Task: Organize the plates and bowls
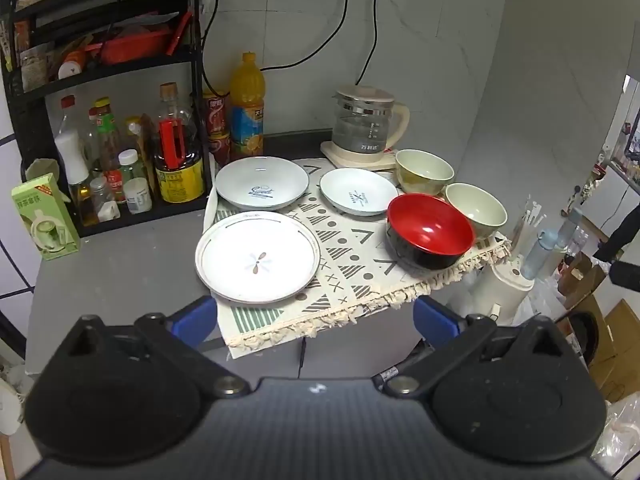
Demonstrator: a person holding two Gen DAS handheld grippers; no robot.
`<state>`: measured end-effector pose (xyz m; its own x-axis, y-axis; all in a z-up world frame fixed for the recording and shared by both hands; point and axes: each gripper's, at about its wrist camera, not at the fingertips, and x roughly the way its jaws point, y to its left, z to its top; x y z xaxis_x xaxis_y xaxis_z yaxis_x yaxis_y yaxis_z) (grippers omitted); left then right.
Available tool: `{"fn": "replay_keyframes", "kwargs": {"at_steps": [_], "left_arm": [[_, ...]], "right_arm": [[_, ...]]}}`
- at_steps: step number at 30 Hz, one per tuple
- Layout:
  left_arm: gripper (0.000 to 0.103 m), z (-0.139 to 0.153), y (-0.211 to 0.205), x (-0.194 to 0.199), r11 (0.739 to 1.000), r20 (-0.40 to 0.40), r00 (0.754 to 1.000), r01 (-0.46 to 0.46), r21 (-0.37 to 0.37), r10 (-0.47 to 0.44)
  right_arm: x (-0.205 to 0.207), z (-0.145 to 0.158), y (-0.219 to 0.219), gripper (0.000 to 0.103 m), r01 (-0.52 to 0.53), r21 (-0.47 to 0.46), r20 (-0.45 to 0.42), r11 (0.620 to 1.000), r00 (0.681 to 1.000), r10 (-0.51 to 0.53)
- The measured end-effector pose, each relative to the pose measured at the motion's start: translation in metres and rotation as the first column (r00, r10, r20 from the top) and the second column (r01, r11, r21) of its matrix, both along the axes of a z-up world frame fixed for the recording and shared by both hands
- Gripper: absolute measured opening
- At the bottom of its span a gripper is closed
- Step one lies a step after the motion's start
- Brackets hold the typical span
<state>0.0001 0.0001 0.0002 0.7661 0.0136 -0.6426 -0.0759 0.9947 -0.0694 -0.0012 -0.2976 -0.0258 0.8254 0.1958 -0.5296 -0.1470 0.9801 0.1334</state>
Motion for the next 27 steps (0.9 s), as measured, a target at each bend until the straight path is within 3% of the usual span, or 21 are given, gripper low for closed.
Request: {"fn": "replay_keyframes", "kwargs": {"at_steps": [27], "left_arm": [[0.103, -0.004, 0.0, -0.005, 0.999, -0.027, 0.999, -0.03, -0.025, 0.029]], "right_arm": [[-0.002, 0.0, -0.003, 0.103, -0.056, 0.001, -0.018, 0.998, 0.998, 0.056]]}}
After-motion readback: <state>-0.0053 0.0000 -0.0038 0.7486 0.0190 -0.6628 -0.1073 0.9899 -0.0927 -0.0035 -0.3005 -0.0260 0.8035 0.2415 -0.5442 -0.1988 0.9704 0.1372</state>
